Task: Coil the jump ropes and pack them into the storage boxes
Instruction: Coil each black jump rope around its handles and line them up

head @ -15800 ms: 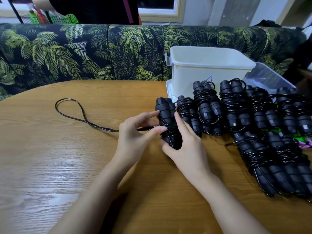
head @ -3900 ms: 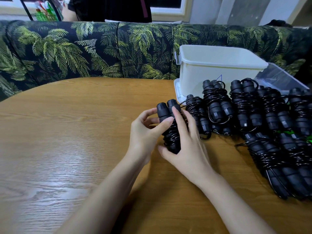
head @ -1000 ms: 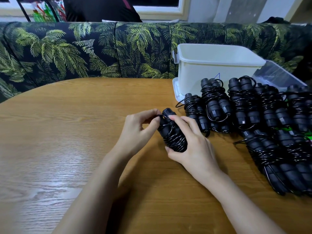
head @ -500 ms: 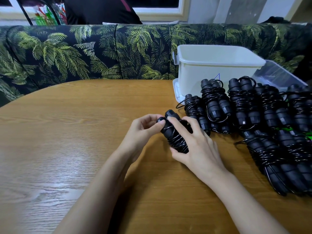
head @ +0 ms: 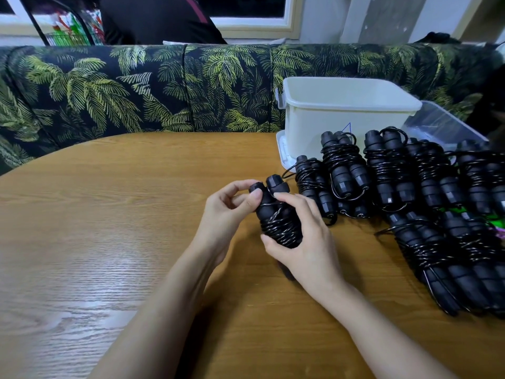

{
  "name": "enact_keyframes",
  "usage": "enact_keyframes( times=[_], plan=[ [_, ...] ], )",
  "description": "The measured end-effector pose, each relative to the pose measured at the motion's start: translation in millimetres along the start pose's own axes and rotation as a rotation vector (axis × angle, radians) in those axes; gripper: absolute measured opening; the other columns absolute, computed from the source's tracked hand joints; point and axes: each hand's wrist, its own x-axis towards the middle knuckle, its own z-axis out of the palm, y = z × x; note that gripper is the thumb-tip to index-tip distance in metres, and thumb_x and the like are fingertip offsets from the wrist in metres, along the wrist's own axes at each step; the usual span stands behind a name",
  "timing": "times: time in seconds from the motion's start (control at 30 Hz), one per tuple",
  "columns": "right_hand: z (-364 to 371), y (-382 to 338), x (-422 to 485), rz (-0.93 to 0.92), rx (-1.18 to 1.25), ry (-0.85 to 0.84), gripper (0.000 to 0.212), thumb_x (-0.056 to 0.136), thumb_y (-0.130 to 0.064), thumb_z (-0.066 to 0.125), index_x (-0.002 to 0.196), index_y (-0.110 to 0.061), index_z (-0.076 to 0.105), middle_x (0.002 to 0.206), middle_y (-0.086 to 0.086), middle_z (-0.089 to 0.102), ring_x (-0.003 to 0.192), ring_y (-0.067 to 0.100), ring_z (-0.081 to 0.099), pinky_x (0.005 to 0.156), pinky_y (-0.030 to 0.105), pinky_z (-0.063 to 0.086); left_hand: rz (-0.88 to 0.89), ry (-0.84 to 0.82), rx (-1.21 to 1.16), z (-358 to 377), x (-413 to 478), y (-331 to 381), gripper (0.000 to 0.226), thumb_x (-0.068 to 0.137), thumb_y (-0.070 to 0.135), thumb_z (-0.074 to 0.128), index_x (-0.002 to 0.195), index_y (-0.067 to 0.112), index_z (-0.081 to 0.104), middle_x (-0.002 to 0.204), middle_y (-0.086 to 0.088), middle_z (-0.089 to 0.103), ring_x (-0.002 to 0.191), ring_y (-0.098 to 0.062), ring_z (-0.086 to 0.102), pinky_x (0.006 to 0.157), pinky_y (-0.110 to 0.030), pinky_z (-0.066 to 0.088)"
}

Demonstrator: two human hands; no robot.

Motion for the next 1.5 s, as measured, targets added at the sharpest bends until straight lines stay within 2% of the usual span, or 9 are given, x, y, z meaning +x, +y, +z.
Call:
enact_keyframes(
  times=[0.13,0.33,0.47,0.57,0.77,0.93,1.03,1.27,1.5],
  plan=[
    [2.0,4.7,1.6,0.068,0.083,-0.013,0.074,0.071,-0.027,0.083,0.126,-0.051,0.042,0.127,-0.017,0.054,0.108,-0.003,0.052,0.082,0.009,0.043,0.102,0.031,0.148,5.7,-2.9,-5.9,0.028,0.086,0.022,0.068,0.111,0.010,0.065,0.088,-0.006,0.077,0.087,-0.013,0.071,0.083,-0.024,0.054],
    [0.7,-1.2,3.8,0.058,-0.379,-0.118,0.098,0.072,-0.051,0.074,0.149,-0.048,0.014,0.146,-0.013,0.027,0.130,0.012,0.037,0.080,0.036,0.051,0.112,0.039,0.268,-1.0,4.3,-13.8,0.024,0.101,0.021,0.052,0.117,0.012,0.067,0.105,-0.003,0.075,0.097,-0.011,0.069,0.087,-0.025,0.054],
    [-12.2,-6.5,3.5,0.095,-0.439,-0.154,0.103,0.077,-0.052,0.070,0.151,-0.051,-0.002,0.148,-0.014,0.030,0.132,0.015,0.041,0.086,0.037,0.049,0.179,0.078,0.452,-3.2,3.1,-24.5,0.033,0.104,0.033,0.042,0.127,0.019,0.062,0.117,0.008,0.069,0.111,-0.005,0.063,0.096,-0.022,0.047],
    [-39.1,-9.6,-6.1,0.111,-0.466,-0.058,0.090,0.081,-0.054,0.065,0.149,-0.052,0.007,0.152,-0.012,0.031,0.131,0.017,0.046,0.088,0.036,0.051,0.315,0.112,0.777,-2.4,-2.7,-35.5,0.036,0.103,0.038,0.042,0.130,0.023,0.059,0.121,0.016,0.063,0.111,-0.007,0.055,0.094,-0.024,0.042],
    [-100.1,-1.5,-37.4,0.286,-0.668,-0.026,0.082,0.089,-0.058,0.054,0.152,-0.047,0.004,0.161,-0.001,0.023,0.127,0.023,0.053,0.085,0.034,0.050,0.300,0.063,0.940,6.1,-18.9,-40.8,0.041,0.098,0.041,0.041,0.129,0.024,0.061,0.116,0.009,0.065,0.111,-0.008,0.052,0.087,-0.012,0.035],
    [-101.9,19.5,-51.8,0.282,-0.770,-0.133,0.074,0.094,-0.065,0.035,0.157,-0.036,0.007,0.164,0.009,0.018,0.151,0.033,0.004,0.114,0.042,0.033,0.267,0.040,1.088,7.0,-23.1,-42.6,0.038,0.100,0.040,0.042,0.127,0.023,0.063,0.112,0.003,0.067,0.113,-0.019,0.054,0.094,-0.033,0.044],
    [-101.6,23.2,-52.2,0.258,-0.744,-0.092,0.076,0.090,-0.070,0.022,0.154,-0.030,0.029,0.159,0.012,0.031,0.151,0.038,0.009,0.116,0.050,0.031,0.211,0.011,1.208,9.4,-23.5,-42.2,0.034,0.103,0.036,0.043,0.129,0.025,0.060,0.120,0.001,0.067,0.119,-0.021,0.050,0.097,-0.035,0.039],
    [-126.6,16.8,-13.9,0.073,-0.583,-0.041,0.060,0.098,-0.054,0.044,0.153,-0.032,0.032,0.157,-0.008,0.035,0.152,0.019,0.011,0.114,0.040,0.033,0.269,-0.024,1.296,34.1,-16.5,-23.1,0.035,0.103,0.037,0.042,0.133,0.027,0.056,0.125,0.004,0.064,0.121,-0.019,0.049,0.098,-0.035,0.035],
    [-145.4,38.5,106.1,-0.136,-0.682,-0.016,0.055,0.095,-0.042,0.059,0.145,-0.021,0.047,0.145,0.002,0.052,0.143,0.029,0.034,0.112,0.045,0.034,0.560,-0.065,1.460,84.0,74.5,39.0,0.044,0.100,0.042,0.048,0.141,0.025,0.049,0.130,0.002,0.061,0.123,-0.023,0.047,0.095,-0.037,0.034]
  ],
)
